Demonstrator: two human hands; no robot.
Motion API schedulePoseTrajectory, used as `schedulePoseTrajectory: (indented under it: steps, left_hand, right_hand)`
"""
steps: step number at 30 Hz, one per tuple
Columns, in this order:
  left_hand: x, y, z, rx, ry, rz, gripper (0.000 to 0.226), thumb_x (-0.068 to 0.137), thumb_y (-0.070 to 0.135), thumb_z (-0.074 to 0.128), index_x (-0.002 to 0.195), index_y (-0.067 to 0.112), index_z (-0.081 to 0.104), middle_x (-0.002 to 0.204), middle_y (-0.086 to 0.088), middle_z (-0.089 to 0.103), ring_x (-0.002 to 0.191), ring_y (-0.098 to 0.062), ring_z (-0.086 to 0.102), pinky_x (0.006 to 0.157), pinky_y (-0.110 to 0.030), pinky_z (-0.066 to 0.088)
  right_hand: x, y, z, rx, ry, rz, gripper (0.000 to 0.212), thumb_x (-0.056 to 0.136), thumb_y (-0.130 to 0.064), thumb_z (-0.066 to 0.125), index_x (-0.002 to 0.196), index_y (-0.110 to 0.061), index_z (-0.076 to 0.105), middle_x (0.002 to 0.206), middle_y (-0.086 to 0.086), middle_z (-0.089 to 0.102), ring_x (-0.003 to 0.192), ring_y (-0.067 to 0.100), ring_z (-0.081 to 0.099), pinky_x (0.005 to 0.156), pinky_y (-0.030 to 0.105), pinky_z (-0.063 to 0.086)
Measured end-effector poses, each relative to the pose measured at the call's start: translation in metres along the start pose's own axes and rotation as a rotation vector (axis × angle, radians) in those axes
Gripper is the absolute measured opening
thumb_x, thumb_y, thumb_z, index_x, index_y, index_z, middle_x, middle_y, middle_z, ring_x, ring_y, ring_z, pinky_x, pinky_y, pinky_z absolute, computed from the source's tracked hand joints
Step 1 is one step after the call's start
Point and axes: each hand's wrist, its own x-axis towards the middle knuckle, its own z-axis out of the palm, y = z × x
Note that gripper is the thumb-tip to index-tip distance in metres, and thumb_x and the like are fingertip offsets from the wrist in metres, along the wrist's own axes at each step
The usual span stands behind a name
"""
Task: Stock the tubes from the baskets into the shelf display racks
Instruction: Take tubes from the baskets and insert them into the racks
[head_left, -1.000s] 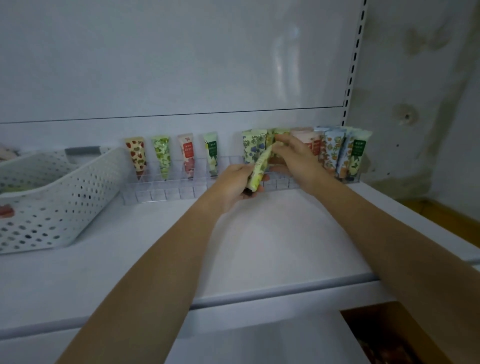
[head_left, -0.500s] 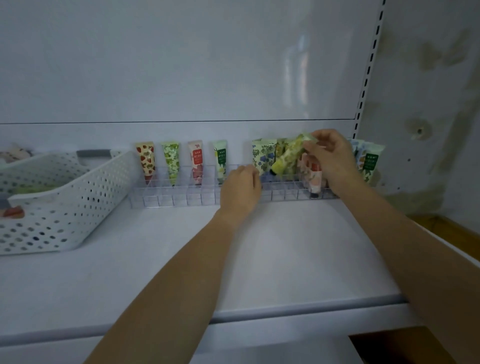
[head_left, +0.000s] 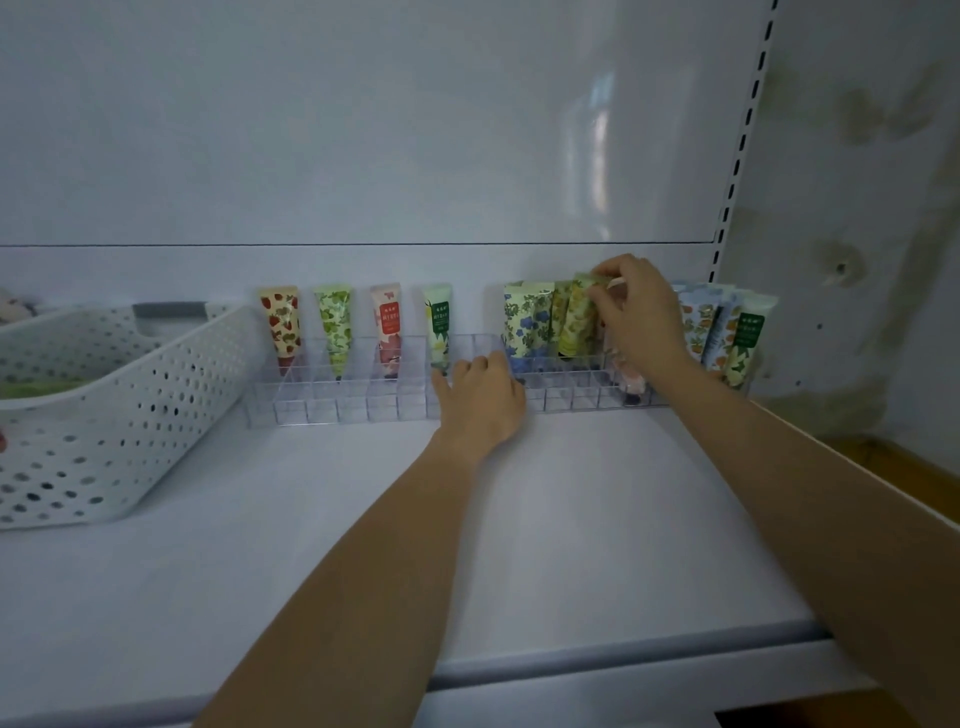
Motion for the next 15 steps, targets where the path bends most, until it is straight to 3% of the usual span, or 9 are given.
schedulePoseTrajectory:
  steps: [4, 6, 8, 11, 15]
  left_hand:
    - [0.001, 0.004, 0.001, 0.015, 0.005, -0.01, 0.031, 0.097, 0.022, 0.032, 0.12, 0.005, 0.044, 0.124, -0.015, 0.052, 0.125, -0.034, 0.037, 0.11, -0.058, 0.014]
    - [0.001, 0.003, 0.001, 0.016, 0.005, -0.009, 0.032, 0.097, 0.022, 0.032, 0.12, 0.005, 0.044, 0.124, -0.015, 0.052, 0.126, -0.034, 0.036, 0.111, -0.058, 0.013]
    - [0.0, 0.002, 0.001, 0.015, 0.006, -0.006, 0.031, 0.097, 0.022, 0.032, 0.12, 0.005, 0.044, 0.124, -0.014, 0.052, 0.126, -0.034, 0.036, 0.111, -0.058, 0.012]
    - [-0.001, 0.001, 0.001, 0.011, 0.014, 0.001, 0.031, 0.097, 0.022, 0.032, 0.12, 0.005, 0.045, 0.123, -0.014, 0.053, 0.125, -0.033, 0.038, 0.112, -0.058, 0.013]
    - [-0.002, 0.001, 0.001, 0.044, 0.031, 0.006, 0.034, 0.097, 0.023, 0.032, 0.123, 0.007, 0.046, 0.124, -0.012, 0.052, 0.124, -0.032, 0.04, 0.112, -0.056, 0.014]
  right_hand:
    - [-0.005, 0.003, 0.005, -0.334, -0.066, -0.185, 0.037, 0.088, 0.001, 0.048, 0.125, -0.002, 0.049, 0.125, 0.019, 0.051, 0.103, 0.036, 0.052, 0.09, 0.04, 0.037]
    - [-0.007, 0.007, 0.008, -0.488, -0.149, -0.25, 0.04, 0.087, 0.001, 0.048, 0.125, -0.005, 0.052, 0.135, 0.015, 0.048, 0.124, 0.033, 0.04, 0.104, 0.04, 0.023]
    - [-0.009, 0.012, 0.011, -0.611, -0.25, -0.258, 0.041, 0.088, -0.004, 0.048, 0.129, -0.008, 0.05, 0.149, 0.009, 0.032, 0.139, 0.03, 0.018, 0.113, 0.042, 0.003]
    - [-0.011, 0.018, 0.011, -0.666, -0.263, -0.238, 0.043, 0.089, -0.009, 0.049, 0.132, -0.011, 0.049, 0.155, 0.012, 0.013, 0.143, 0.032, 0.004, 0.113, 0.046, -0.009]
    - [-0.012, 0.018, 0.008, -0.682, -0.256, -0.257, 0.044, 0.087, -0.01, 0.053, 0.131, -0.012, 0.052, 0.155, 0.017, 0.012, 0.143, 0.034, 0.003, 0.113, 0.046, -0.01]
